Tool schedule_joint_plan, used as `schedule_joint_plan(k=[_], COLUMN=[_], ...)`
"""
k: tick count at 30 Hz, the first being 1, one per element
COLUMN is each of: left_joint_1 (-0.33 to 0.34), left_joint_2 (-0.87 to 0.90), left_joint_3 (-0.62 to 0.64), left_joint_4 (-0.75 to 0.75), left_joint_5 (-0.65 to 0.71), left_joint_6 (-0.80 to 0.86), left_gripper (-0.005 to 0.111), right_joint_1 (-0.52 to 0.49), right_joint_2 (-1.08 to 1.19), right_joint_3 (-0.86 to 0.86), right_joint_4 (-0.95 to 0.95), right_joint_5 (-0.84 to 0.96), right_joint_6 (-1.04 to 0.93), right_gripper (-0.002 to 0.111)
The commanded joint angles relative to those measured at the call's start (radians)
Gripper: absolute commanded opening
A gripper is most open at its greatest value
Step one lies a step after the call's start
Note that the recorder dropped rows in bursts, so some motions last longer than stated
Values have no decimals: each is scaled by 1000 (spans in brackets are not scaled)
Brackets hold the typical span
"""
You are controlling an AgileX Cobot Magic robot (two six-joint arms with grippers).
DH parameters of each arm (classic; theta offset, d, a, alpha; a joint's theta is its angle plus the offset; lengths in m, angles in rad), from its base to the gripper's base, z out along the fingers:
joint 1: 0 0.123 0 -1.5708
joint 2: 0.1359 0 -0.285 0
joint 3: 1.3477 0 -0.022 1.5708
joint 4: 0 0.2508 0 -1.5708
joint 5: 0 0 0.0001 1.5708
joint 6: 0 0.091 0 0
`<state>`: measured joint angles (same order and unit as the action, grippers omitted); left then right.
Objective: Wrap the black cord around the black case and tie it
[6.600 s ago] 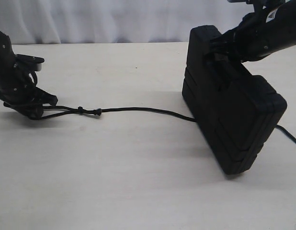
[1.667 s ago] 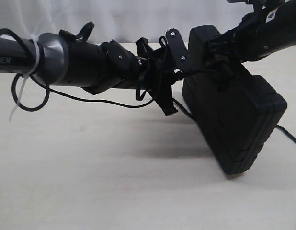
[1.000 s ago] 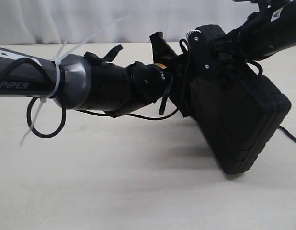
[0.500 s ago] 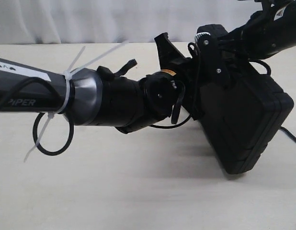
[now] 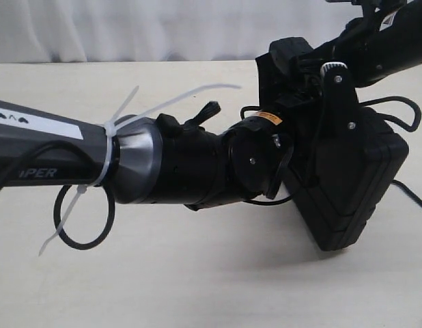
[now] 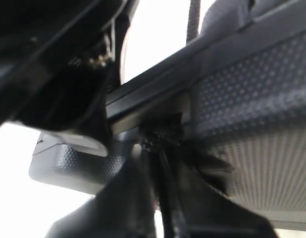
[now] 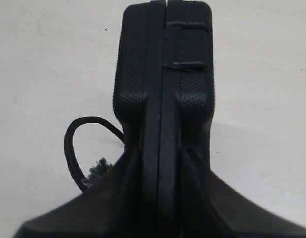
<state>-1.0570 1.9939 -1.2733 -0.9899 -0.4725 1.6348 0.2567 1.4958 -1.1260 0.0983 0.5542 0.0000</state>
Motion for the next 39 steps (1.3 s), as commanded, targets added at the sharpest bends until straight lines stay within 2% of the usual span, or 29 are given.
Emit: schedule_joint_plan(k=[1, 4, 8, 10, 11, 14, 18, 20, 25, 26, 27, 28, 29, 30, 31, 33, 34, 35, 37, 39], left_joint_1=[-5, -5, -5, -5, -5, -5, -5, -5, -5, -5, -3, -3, -1, -1, -1, -1, -1, 6, 33, 73], left_joint_2=[-11, -11, -11, -11, -11, -11, -11, -11, -11, -11, -11, -11, -11, -11, -11, -11, -11, -11, -11, -11], left_joint_3=[-8, -8, -8, -8, -8, -8, -8, -8, -8, -8, -8, -8, -8, -8, -8, -8, -8, -8, -8, -8], left_joint_4=[7, 7, -18, -53, -55, -70, -114, -114, -123, -128, -140, -178, -202, -228, -228, -233, -273, -308, -397, -494], left_joint_5=[-14, -8, -39, -62, -57, -9, -17, -17, -17, -19, -19, -19, -32, -67, -73, -86, -87, -89, -89, -83], left_joint_6=[-8, -8, -13, -9, -7, -7, -4, -4, -4, -4, -2, 23, 42, 71, 83, 94, 96, 96, 127, 173], left_gripper=[2, 18, 55, 66, 66, 66, 62, 62, 62, 62, 62, 62, 62, 62, 62, 62, 62, 62, 62, 62], right_joint_1=[2, 2, 2, 2, 2, 2, 2, 2, 2, 0, -12, -65, -104, -208, -270, -447, -516, -562, -650, -718], right_joint_2=[-10, -10, -10, -10, -10, -10, -26, -48, -34, -5, 14, 11, 6, 4, 13, 84, 131, 160, 231, 293], right_joint_3=[-8, -8, -8, -8, -8, -8, -23, -40, -48, -48, -53, -70, -82, -87, -87, -81, -81, -81, -84, -84], right_joint_4=[21, 21, 21, 21, 21, 21, 21, 17, 17, 0, -104, -285, -338, -367, -324, -6, 191, 293, 452, 477], right_joint_5=[-49, -53, -55, -59, -59, -48, -24, -2, 72, 78, 30, 9, 11, 7, 1, 5, 27, 43, 77, 74], right_joint_6=[-7, -7, -7, -7, -7, -11, -15, -34, -60, -67, -31, 175, 232, 268, 275, 66, -88, -170, -301, -324], right_gripper=[4, 4, 4, 8, 12, 34, 52, 55, 54, 54, 54, 53, 53, 53, 53, 53, 53, 53, 53, 53])
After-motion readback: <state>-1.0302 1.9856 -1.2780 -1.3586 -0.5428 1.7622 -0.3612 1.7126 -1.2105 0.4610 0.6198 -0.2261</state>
